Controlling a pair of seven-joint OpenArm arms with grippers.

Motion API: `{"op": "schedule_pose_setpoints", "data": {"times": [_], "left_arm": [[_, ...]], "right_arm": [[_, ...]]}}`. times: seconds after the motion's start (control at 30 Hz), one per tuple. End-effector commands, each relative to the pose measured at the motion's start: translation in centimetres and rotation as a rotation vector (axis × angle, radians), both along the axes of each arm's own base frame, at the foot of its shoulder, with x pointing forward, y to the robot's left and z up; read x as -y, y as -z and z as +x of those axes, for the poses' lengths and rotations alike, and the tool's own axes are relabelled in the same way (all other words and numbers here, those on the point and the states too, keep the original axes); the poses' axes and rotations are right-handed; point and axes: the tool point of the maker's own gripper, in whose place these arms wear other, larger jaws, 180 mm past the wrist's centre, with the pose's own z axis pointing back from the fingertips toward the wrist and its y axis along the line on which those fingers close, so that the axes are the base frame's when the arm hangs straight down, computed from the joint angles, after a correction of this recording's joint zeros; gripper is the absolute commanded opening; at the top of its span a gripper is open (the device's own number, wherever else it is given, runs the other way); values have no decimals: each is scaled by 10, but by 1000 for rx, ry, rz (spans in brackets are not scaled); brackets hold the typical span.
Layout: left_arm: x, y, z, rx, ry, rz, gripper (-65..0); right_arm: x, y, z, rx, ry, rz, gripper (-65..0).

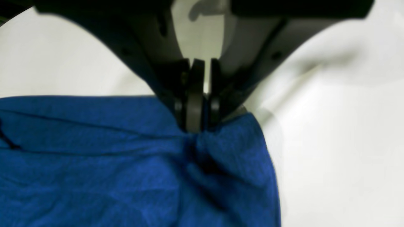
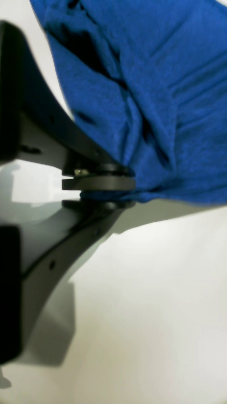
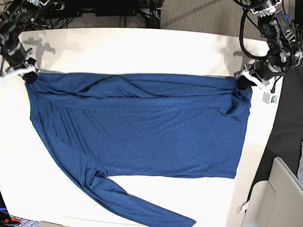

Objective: Fold the T-shirt properly
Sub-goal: 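Lift the shoulder edge and fold it over toward the hem, then release the shirt and raise both grippers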

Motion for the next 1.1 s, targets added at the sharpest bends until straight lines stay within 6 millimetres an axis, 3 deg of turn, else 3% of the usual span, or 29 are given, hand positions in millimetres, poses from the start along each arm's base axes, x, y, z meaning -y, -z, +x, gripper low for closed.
{"op": "schedule_pose_setpoints", "data": {"times": [0.0, 0.27, 0.37, 0.53, 0.77, 0.9, 1.0, 1.07], "left_arm": [[-11, -9, -1, 19, 5, 30, -644], [-12, -22, -31, 13, 52, 117, -644], [-10, -20, -47, -13, 65, 132, -644], [-10, -11, -75, -73, 75, 143, -644], [-10, -9, -79, -71, 68, 137, -644], [-9, -9, -80, -72, 69, 139, -629], [-9, -6, -87, -91, 71, 139, -561], [-9, -5, -90, -97, 71, 139, -518]], "right_arm": [[10, -12, 0, 34, 13, -19, -641], [23, -8, -31, 5, 35, -6, -641], [24, -8, -39, 7, 33, 15, -641], [41, -13, -64, -9, 69, 5, -641], [41, -17, -69, -7, 70, -7, -635], [49, -20, -72, 3, 99, -15, -533], [50, -21, -72, 6, 101, -15, -424], [49, -22, -71, 9, 101, -13, -406]]}}
